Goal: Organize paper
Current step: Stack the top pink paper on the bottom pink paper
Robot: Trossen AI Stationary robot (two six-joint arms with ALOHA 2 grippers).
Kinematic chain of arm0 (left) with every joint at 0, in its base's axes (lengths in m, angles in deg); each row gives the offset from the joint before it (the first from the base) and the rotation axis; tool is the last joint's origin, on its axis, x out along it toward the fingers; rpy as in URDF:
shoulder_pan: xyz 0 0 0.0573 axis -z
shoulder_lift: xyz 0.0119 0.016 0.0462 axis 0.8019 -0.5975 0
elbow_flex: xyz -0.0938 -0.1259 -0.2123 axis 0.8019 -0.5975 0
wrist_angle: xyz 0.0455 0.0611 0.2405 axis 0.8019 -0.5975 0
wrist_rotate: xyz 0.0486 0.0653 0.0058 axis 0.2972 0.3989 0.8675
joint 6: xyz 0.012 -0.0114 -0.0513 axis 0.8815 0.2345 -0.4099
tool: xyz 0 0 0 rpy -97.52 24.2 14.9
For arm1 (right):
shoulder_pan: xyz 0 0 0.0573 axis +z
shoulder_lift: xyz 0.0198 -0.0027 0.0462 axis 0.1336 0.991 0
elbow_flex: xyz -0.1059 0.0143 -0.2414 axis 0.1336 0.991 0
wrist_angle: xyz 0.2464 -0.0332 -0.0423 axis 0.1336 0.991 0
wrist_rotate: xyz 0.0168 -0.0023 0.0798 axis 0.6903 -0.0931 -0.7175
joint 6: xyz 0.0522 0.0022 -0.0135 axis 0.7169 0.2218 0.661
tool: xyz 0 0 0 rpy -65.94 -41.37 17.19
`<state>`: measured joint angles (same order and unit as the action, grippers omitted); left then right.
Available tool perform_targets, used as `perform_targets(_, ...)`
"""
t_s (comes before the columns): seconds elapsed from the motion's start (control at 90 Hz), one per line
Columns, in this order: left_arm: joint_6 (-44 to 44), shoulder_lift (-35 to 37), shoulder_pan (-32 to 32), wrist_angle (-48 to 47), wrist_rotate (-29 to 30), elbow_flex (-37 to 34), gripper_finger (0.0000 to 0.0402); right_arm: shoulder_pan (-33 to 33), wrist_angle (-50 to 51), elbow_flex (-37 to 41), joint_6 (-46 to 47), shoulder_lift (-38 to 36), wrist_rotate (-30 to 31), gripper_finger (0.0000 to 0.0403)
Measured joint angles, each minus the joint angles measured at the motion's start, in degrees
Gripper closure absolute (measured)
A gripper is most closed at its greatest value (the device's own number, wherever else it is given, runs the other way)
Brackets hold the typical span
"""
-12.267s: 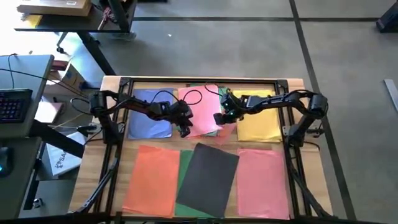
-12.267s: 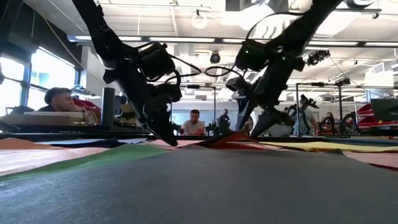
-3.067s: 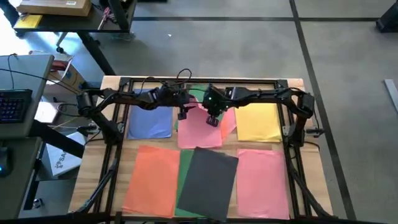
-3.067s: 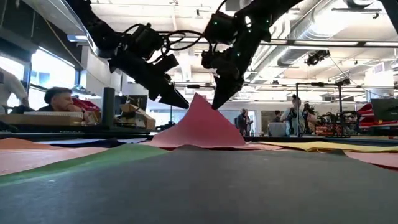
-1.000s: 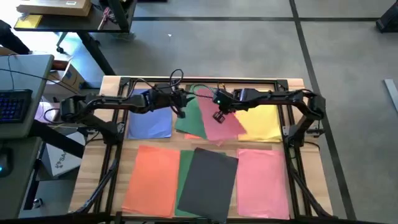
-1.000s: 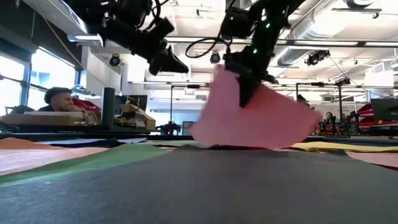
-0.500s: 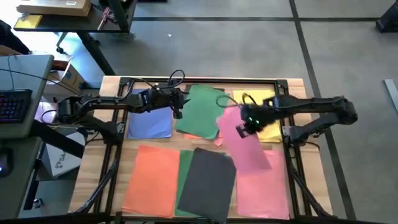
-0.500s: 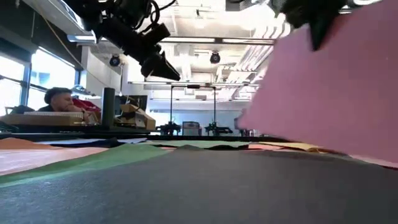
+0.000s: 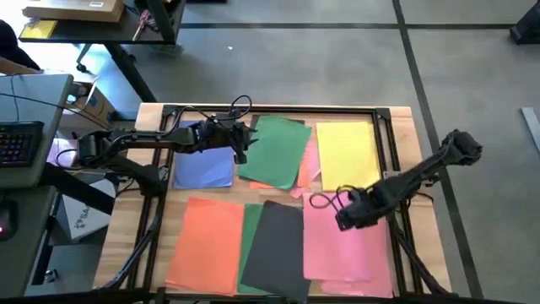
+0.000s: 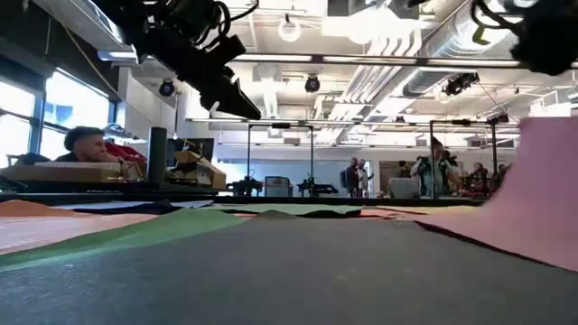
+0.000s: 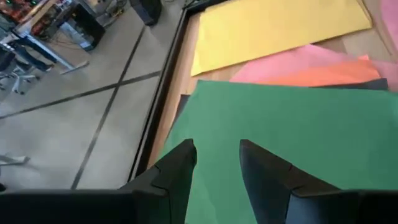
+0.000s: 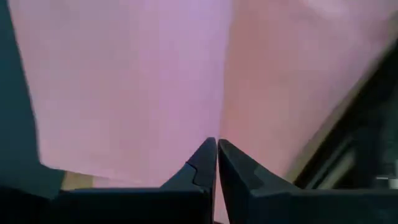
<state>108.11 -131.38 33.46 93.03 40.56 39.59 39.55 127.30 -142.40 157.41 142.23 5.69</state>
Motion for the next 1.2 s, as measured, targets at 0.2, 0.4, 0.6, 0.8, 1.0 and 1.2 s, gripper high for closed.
perform_targets(0.2, -1.24, -0.02, 0.01, -1.56, -0.13, 0.00, 0.0282, 4.34, -0.53, 3.17, 2.15, -0.04, -5.50, 0.0403)
perform_targets(0.4, -3.08, -0.02, 0.02, -2.78, -0.38, 0.00, 0.0282, 6.93, 1.30, 3.56, 0.68, 0.00, -5.95, 0.0403)
perform_targets(0.6, -4.52, -0.02, 0.68, -5.88, -13.03, 0.00, 0.0282, 5.05, -14.38, 3.08, -6.45, 0.51, 18.60, 0.0403)
perform_targets(0.8, -8.90, -2.10, 6.16, -6.35, -26.28, 0.00, 0.0282, -2.17, -30.35, 3.07, -25.21, 7.24, 25.95, 0.0403)
perform_targets(1.0, -16.28, -8.94, 14.85, -3.70, -27.01, 0.00, 0.0282, -8.12, -47.22, 3.07, -44.93, 16.74, 25.92, 0.0403)
perform_targets(1.2, -21.94, -18.11, 22.49, 5.87, -26.24, 0.00, 0.0282, -9.81, -51.72, 3.10, -52.03, 24.42, 23.10, 0.0403)
